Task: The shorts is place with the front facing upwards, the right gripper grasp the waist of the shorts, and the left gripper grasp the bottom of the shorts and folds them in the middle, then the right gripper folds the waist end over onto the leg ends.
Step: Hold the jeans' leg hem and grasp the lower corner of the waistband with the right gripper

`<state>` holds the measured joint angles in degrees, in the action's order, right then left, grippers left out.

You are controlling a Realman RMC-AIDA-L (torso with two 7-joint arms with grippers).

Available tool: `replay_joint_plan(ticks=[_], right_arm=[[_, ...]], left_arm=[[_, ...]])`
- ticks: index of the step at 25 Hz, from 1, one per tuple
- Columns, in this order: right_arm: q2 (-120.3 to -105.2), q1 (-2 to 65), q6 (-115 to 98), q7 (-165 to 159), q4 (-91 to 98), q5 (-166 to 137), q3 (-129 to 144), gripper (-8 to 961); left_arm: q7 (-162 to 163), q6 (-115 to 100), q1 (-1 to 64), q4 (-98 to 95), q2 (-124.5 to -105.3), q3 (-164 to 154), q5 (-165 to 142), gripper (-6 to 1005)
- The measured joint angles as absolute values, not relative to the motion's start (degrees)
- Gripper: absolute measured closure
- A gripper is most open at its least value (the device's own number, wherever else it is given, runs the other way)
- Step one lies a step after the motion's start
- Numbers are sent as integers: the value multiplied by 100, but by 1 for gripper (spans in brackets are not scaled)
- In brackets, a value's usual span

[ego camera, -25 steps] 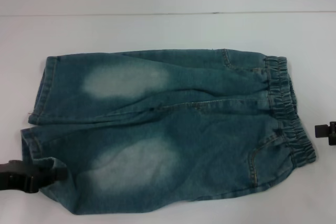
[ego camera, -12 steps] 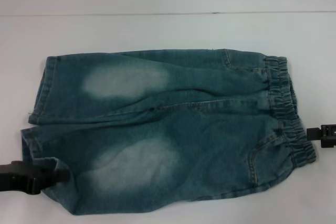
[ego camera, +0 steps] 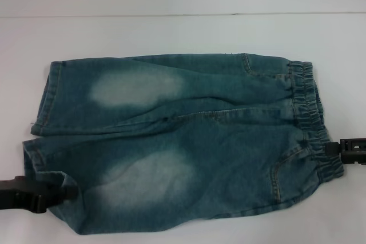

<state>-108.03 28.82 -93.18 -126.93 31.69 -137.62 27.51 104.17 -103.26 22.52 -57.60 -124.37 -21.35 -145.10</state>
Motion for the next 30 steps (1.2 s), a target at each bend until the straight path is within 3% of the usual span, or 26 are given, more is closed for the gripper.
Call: replay_joint_plan(ticks=[21, 30], right_arm=[[-10788, 2954, -9237, -12531, 3023, -13738, 2752, 89], [-10876, 2969, -9179, -11848, 3079, -13754, 2849, 447]], left_arm=[[10429, -10331, 2316, -5720, -12428, -2259, -14501, 990], [10424, -10334, 2379, -5685, -12427, -2259, -14416, 989]])
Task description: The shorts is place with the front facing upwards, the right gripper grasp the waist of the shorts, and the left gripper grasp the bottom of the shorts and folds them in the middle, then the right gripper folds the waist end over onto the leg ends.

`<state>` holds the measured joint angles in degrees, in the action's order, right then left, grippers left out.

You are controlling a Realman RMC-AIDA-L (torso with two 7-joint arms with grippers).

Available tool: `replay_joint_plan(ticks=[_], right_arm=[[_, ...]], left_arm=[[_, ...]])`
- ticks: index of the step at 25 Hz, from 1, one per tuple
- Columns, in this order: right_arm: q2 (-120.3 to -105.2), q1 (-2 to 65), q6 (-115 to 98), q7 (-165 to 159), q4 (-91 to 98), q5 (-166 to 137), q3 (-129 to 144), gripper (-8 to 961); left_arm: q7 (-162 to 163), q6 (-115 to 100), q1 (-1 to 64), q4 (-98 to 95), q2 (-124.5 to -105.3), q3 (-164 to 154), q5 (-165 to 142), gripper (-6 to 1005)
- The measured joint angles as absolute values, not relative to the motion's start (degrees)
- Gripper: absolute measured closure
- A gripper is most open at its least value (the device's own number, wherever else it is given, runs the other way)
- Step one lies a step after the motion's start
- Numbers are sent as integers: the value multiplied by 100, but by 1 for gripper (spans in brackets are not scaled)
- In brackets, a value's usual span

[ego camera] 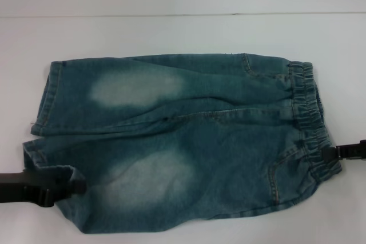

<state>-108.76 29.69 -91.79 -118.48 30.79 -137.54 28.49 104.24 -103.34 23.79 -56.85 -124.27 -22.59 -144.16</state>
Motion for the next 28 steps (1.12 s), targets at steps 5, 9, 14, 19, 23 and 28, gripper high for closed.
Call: replay_joint_plan(ticks=[5, 9, 14, 19, 23, 28], right_arm=[[-10851, 2949, -9194, -11815, 3082, -13726, 2779, 678], [-10839, 2936, -9227, -11816, 3085, -13718, 2668, 801], [-10862, 2922, -9232, -11763, 3058, -13701, 2476, 867], [-10864, 2856, -9301, -11733, 3038, -13504, 2320, 920], [-10851, 2782, -9371, -11754, 3035, -13300, 2216, 921], [-10890, 2756, -9376, -11724, 3030, -13224, 2082, 922]], left_arm=[[10420, -10322, 2428, -5634, -12425, -2258, -14347, 989], [10418, -10338, 2442, -5654, -12413, -2258, -14238, 988], [10415, -10334, 2452, -5664, -12405, -2258, -14203, 988], [10414, -10316, 2514, -5651, -12399, -2258, -14156, 988], [10414, -10300, 2554, -5673, -12389, -2258, -14074, 988], [10414, -10136, 2598, -5677, -12375, -2230, -13868, 987]])
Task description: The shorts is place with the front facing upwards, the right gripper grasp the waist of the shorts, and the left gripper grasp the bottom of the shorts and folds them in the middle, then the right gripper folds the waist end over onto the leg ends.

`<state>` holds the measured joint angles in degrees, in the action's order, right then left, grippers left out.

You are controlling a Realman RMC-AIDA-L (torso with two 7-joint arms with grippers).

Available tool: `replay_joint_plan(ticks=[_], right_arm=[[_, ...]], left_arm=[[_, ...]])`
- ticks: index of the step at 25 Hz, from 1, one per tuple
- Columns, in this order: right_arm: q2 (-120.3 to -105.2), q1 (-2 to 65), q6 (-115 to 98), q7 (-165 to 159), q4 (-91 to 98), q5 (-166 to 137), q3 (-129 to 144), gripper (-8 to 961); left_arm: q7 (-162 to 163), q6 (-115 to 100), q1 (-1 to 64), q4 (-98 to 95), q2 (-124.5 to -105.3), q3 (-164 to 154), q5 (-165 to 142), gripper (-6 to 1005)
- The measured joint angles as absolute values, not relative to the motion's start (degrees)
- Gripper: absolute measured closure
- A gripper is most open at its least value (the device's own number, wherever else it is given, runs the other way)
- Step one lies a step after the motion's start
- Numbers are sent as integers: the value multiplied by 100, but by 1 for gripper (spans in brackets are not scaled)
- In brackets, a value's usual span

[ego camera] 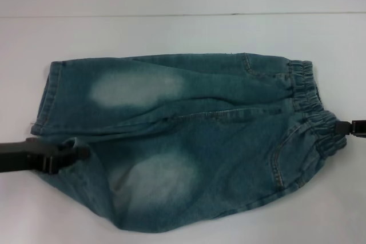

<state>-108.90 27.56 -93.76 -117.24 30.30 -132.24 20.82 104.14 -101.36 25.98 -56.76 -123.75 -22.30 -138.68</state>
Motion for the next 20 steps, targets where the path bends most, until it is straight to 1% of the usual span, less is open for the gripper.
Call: replay_joint_plan(ticks=[12, 20], right_arm=[[-10946, 2609, -9253, -11824, 2807, -12270, 2070, 920], [-11004, 2586, -8811, -11895, 2581, -11532, 2064, 921]], left_arm=[[10312, -9754, 2564, -5687, -12317, -2200, -13140, 986], [10308, -8976, 2628, -5580, -12319, -2215, -12599, 986]])
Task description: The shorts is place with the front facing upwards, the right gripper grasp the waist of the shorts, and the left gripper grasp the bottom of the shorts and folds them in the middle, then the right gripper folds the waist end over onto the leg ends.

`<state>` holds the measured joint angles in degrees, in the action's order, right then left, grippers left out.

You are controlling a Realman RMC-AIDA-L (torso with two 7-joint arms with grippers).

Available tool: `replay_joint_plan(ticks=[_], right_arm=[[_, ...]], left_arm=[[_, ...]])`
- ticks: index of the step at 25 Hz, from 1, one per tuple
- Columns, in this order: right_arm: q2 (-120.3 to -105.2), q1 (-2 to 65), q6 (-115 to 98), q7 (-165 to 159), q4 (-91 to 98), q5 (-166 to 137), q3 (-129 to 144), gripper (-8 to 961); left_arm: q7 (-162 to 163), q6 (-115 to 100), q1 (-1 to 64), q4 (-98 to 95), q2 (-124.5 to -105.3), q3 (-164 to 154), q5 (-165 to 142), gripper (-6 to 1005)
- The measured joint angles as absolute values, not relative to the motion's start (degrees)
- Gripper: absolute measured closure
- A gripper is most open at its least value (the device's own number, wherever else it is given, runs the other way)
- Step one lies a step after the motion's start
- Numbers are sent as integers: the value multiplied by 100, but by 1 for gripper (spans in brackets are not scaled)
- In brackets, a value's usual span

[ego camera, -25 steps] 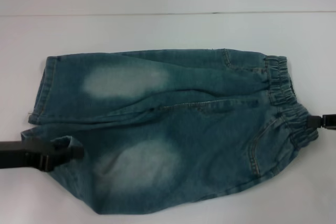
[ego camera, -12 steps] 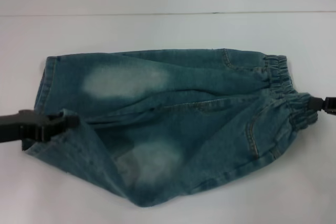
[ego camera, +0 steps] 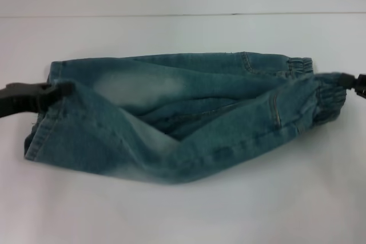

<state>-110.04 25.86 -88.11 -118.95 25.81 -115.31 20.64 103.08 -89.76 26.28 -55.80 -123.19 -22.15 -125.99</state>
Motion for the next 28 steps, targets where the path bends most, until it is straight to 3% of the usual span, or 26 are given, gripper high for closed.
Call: replay_joint_plan(ticks=[12, 23, 28], right_arm=[[-11191, 2570, -7820, -11744, 2143, -10223, 1768, 921], [-11593, 2637, -7226, -11356, 2063, -9326, 1765, 920], [-11710, 2727, -6920, -11176, 2058, -9201, 1767, 888]], left_arm=[[10311, -7994, 2703, -5308, -12262, -2213, -12082, 985], [10062, -7423, 2874, -4790, -12245, -2266, -11821, 984], [9933, -7156, 2995, -4497, -12187, -2268, -11816, 984]])
